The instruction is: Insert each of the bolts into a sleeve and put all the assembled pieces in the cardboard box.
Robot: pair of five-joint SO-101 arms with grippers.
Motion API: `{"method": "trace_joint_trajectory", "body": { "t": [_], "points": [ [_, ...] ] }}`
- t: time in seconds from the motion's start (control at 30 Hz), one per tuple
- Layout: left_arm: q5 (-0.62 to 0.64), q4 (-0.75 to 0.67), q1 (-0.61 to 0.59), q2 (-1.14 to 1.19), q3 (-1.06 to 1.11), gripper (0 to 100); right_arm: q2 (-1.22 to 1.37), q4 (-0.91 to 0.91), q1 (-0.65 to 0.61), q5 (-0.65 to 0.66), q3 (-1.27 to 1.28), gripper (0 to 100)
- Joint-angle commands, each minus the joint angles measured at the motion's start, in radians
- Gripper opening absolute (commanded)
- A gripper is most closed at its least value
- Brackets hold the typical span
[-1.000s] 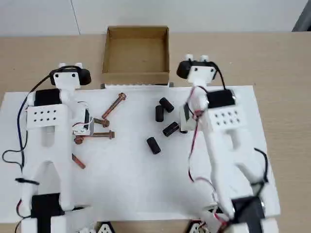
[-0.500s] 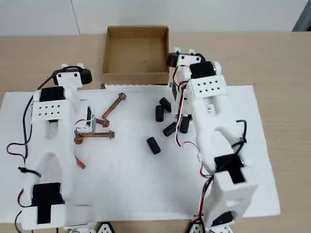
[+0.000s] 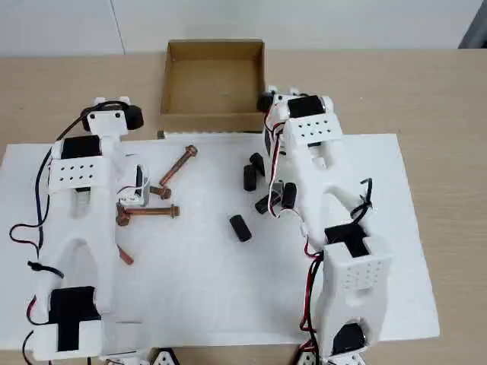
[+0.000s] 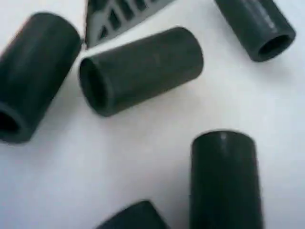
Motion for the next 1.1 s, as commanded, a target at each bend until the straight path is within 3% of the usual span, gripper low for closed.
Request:
{"method": "trace_joint_trajectory", "body": {
  "t": [0.0, 0.27, 0.47, 0.6, 0.87, 1.07],
  "points": [
    [-0.006, -0.009, -0.002, -0.003, -0.033, 13, 0.013, -0.031, 0.001, -0.002, -0.038, 14.7],
    [-0.006, -0.012, -0.006, 0.005, -0.033, 13, 0.09, -0.073, 0.004, -0.002, -0.038, 13.9],
    [-0.006, -0.014, -0.006, 0.051, -0.033, 13, 0.15, -0.094, 0.004, -0.002, -0.038, 2.0],
    [-0.006, -0.009, -0.006, 0.057, -0.033, 13, 0.154, -0.088, 0.005, -0.002, -0.038, 0.6],
    [0.0, 0.002, -0.006, 0.051, -0.041, 13, 0.027, -0.058, 0.016, 0.049, -0.04, 0.4],
    [0.032, 0.141, -0.008, 0.052, -0.22, 13, -0.12, 0.013, 0.016, 0.081, -0.038, 0.4]
  ]
}}
